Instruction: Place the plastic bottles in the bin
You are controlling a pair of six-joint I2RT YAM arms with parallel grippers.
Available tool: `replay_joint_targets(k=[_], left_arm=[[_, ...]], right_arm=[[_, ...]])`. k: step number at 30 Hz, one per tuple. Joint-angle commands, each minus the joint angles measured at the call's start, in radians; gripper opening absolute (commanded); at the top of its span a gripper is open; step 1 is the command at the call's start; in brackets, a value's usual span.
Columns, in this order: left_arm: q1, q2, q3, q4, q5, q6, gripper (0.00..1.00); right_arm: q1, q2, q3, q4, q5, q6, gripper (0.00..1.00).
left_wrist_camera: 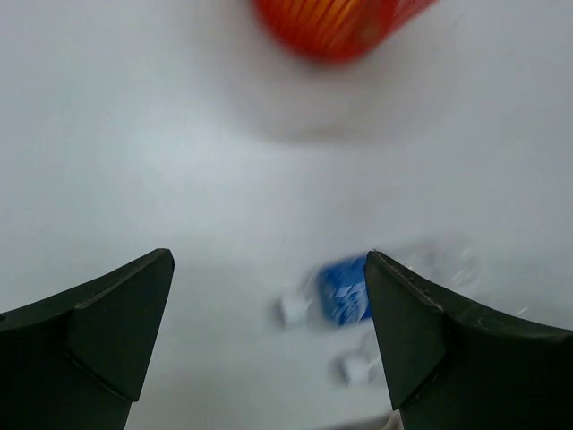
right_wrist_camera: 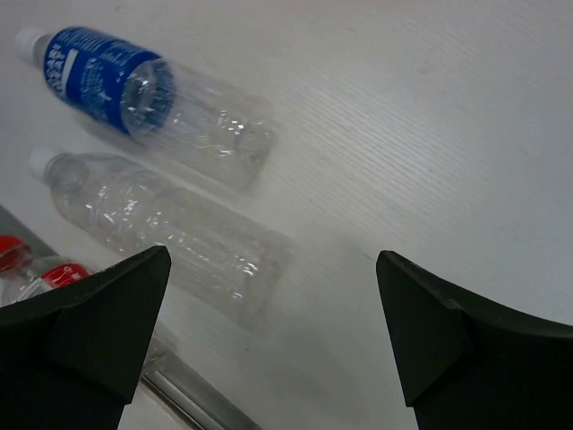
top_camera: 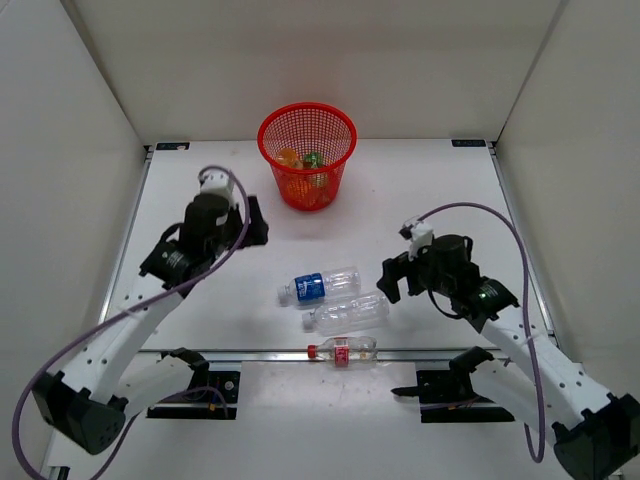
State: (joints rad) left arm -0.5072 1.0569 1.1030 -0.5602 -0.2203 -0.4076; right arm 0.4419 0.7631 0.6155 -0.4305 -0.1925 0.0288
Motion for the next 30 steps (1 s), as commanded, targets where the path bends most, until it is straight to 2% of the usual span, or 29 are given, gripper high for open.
replay_joint_targets(k=[1, 5, 11, 15, 20, 25, 30], left_arm=[[0.012, -0.102, -0.208, -0.242, 0.015, -0.132, 0.99], [0.05, -0.259, -0.373, -0.297, 0.104, -0.197, 0.99], [0.064, -0.434, -0.46, -0.323, 0.154, -0.293, 0.99], [0.055, -0.488, -0.494, -0.357, 0.162, -0.316, 0.98], [0.035, -0.541, -0.486, -0.385, 0.151, -0.355, 0.98], [0.047, -0.558, -0.497, -0.399, 0.164, -0.355, 0.99], [0.041, -0.558, -0.502, -0.397, 0.165, -0.352, 0.99]], right_arm=[[0.092, 0.074, 0.039, 0.119, -0.013, -0.05, 0.97], [0.167, 0.237, 0.105, 0.173, -0.061, -0.125, 0.99], [0.219, 0.459, 0.24, 0.22, -0.047, -0.282, 0.99], [0.265, 0.589, 0.314, 0.217, -0.044, -0.401, 0.98], [0.296, 0.663, 0.336, 0.262, -0.114, -0.486, 0.98], [0.32, 0.737, 0.348, 0.3, -0.165, -0.517, 0.97], [0.348, 0.861, 0.401, 0.294, -0.137, -0.555, 0.96]])
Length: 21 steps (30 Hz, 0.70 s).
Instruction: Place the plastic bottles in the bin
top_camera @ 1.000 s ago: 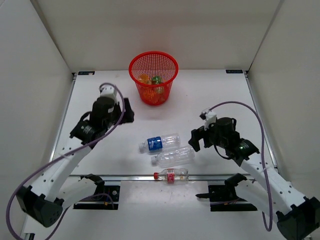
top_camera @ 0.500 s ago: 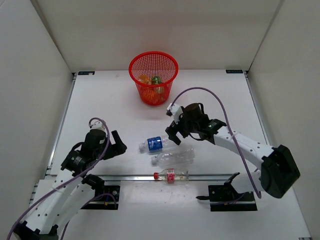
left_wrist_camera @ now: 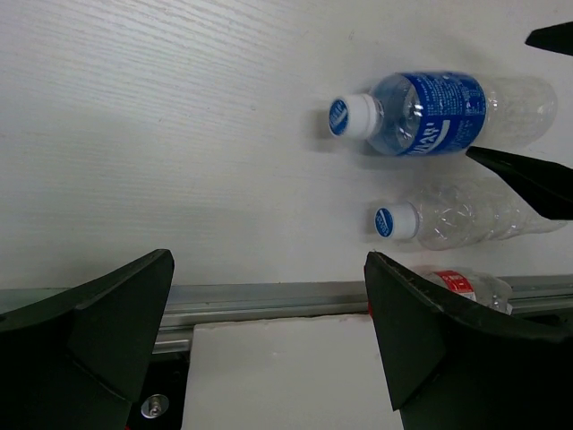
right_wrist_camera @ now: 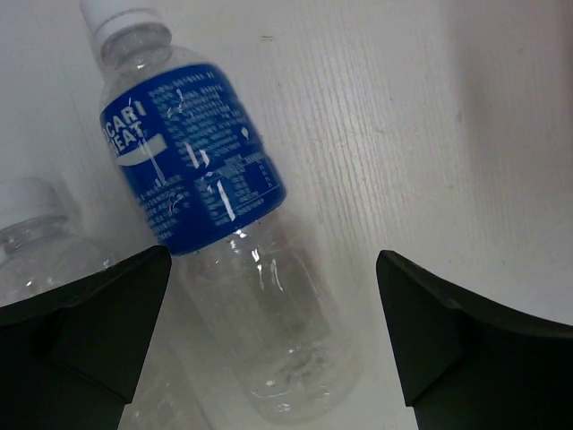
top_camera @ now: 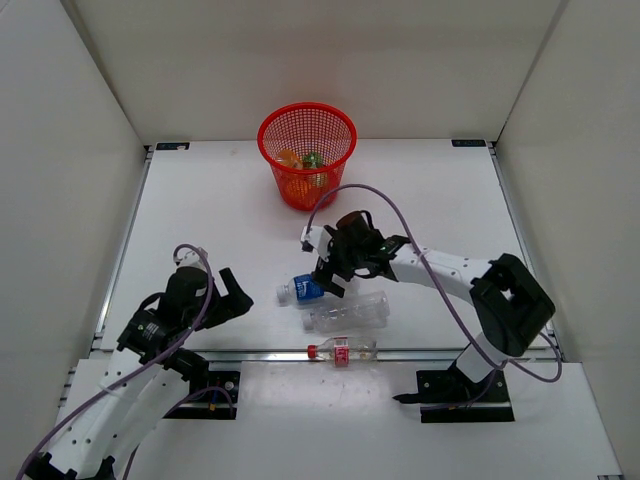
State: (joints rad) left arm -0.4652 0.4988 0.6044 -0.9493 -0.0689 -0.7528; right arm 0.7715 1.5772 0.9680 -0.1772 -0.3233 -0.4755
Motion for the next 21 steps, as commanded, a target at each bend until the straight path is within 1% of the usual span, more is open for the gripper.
replay_joint_targets(k=[1, 4, 7, 10, 12, 13, 15, 17, 21], left_arm=[[-0.001, 0.004, -0.005, -0.008, 0.012, -0.008, 0.99], [0.004, 0.01, -0.003, -0.008, 0.014, -0.003, 0.98], [0.005, 0.006, -0.002, -0.008, 0.017, -0.005, 0.99], [0.008, 0.015, -0.002, -0.003, 0.012, -0.002, 0.99], [0.01, 0.026, 0.003, -0.005, 0.012, 0.003, 0.99], [0.013, 0.032, 0.011, -0.006, 0.009, 0.007, 0.99], [0.013, 0.032, 0.018, -0.009, -0.003, 0.01, 0.99], [0.017, 0.041, 0.037, -0.009, -0.025, 0.016, 0.99], [0.034, 0.072, 0.051, -0.005, -0.04, 0.043, 0.99]], right_arm=[[0.023, 0.079, 0.049, 0.038, -0.007, -0.057, 0.96], [0.035, 0.127, 0.064, 0.039, 0.03, -0.058, 0.96], [0.04, 0.152, 0.064, 0.064, 0.047, -0.054, 0.92], [0.04, 0.153, 0.061, 0.105, 0.041, -0.052, 0.76], [0.037, 0.141, 0.072, 0.12, 0.039, -0.04, 0.54], [0.046, 0.13, 0.078, 0.116, 0.036, -0.044, 0.49], [0.034, 0.103, 0.122, 0.133, 0.043, -0.054, 0.34], [0.031, 0.048, 0.15, 0.139, 0.043, -0.063, 0.29], [0.029, -0.011, 0.271, 0.124, 0.047, -0.078, 0.28]])
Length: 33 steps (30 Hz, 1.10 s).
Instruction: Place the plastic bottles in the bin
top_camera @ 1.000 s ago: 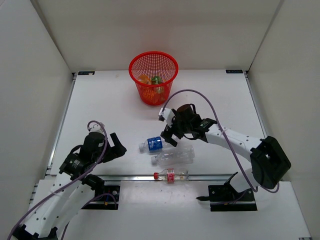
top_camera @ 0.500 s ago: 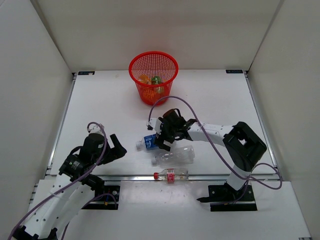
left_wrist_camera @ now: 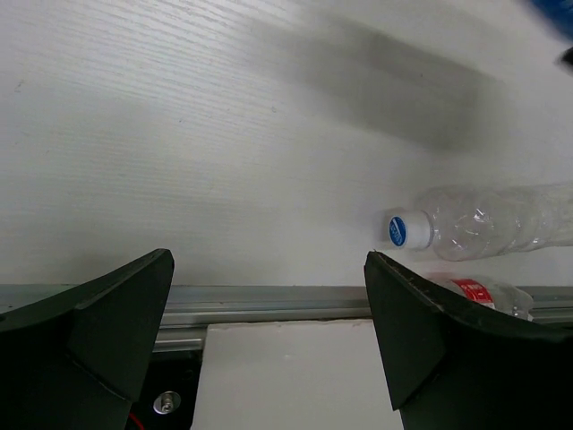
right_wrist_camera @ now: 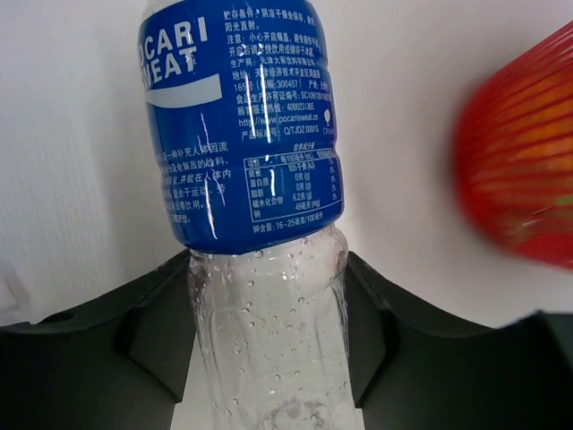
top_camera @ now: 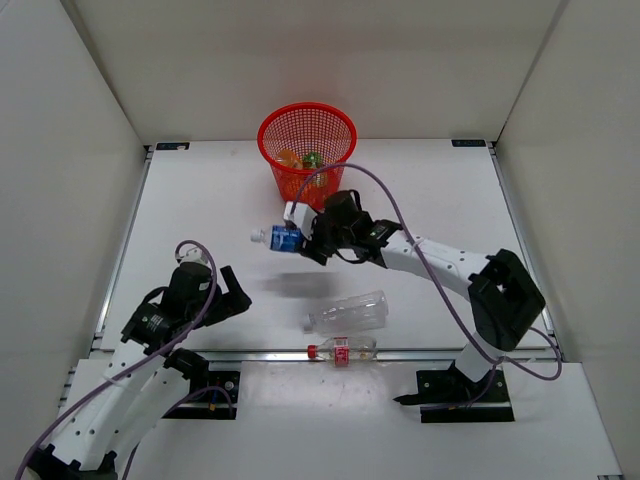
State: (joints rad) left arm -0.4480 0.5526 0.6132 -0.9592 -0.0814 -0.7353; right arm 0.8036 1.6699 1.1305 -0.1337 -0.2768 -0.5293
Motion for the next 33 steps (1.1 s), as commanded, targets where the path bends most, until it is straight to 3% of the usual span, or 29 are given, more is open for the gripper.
replay_joint_targets(k=[1, 7, 14, 22, 25, 30, 33], left_arm=[[0.019, 0.023, 0.042, 0.011, -0.024, 0.034, 0.99], [0.051, 0.061, 0.037, 0.051, -0.001, 0.06, 0.99], [0.077, 0.109, 0.034, 0.091, 0.006, 0.082, 0.99], [0.097, 0.153, 0.052, 0.123, 0.023, 0.077, 0.98], [0.1, 0.162, 0.049, 0.129, 0.031, 0.085, 0.99], [0.107, 0.158, 0.042, 0.132, 0.034, 0.071, 0.99], [0.101, 0.153, 0.046, 0.145, 0.061, 0.083, 0.99]], right_arm=[[-0.012, -0.104, 0.138, 0.085, 0.01, -0.028, 0.28], [-0.088, -0.007, 0.4, 0.06, 0.071, -0.061, 0.27], [-0.207, 0.255, 0.741, 0.036, 0.093, -0.043, 0.28], [-0.285, 0.438, 0.881, 0.123, 0.027, 0.044, 0.33], [-0.293, 0.458, 0.881, 0.153, 0.002, 0.048, 0.4], [-0.29, 0.459, 0.862, 0.163, 0.019, 0.038, 0.72], [-0.285, 0.441, 0.862, 0.16, 0.021, 0.029, 0.83]])
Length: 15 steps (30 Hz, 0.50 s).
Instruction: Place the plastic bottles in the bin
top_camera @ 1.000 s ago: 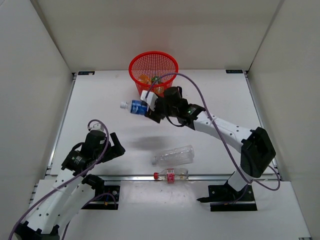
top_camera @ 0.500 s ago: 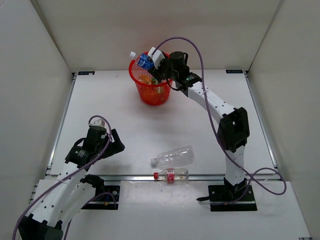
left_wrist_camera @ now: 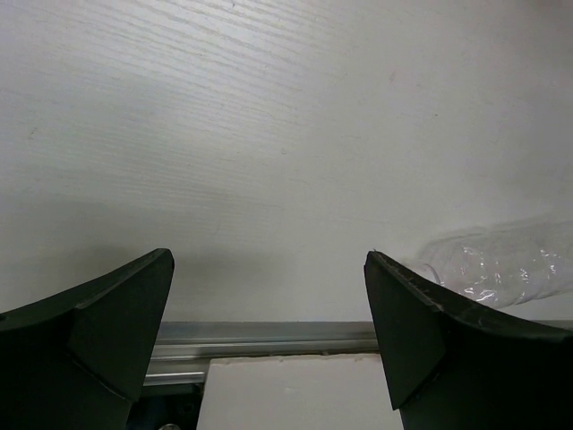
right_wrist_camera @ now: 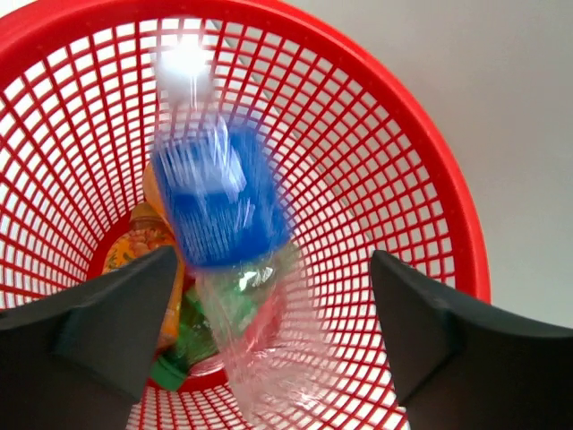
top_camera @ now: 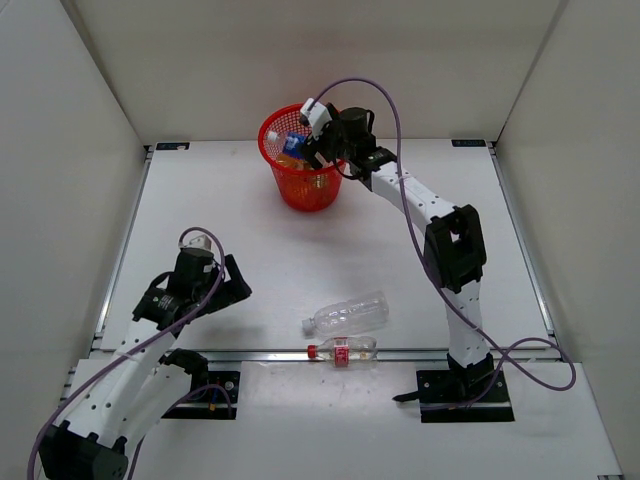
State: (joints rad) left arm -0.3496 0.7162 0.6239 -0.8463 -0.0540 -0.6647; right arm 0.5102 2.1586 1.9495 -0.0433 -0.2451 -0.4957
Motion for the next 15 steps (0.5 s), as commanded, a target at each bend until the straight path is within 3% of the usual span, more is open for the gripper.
replay_joint_targets(k=[1, 5, 9, 12, 15], left_arm=[[0.004, -0.011, 0.036, 0.035, 0.043, 0.022, 0.99], [-0.026, 0.015, 0.048, 0.062, 0.106, 0.08, 0.99], [-0.087, 0.083, 0.089, 0.108, 0.157, 0.142, 0.99], [-0.162, 0.163, 0.126, 0.147, 0.175, 0.2, 0.99], [-0.216, 0.277, 0.184, 0.174, 0.219, 0.269, 0.99]], right_arm=[[0.005, -0.065, 0.036, 0.068, -0.014, -0.003, 0.89], [0.01, -0.141, 0.042, 0.024, -0.029, 0.019, 0.99], [0.031, -0.284, -0.017, -0.096, 0.007, 0.132, 0.99], [0.054, -0.447, -0.162, -0.196, 0.097, 0.241, 1.0], [0.047, -0.653, -0.418, -0.233, 0.154, 0.379, 1.0]])
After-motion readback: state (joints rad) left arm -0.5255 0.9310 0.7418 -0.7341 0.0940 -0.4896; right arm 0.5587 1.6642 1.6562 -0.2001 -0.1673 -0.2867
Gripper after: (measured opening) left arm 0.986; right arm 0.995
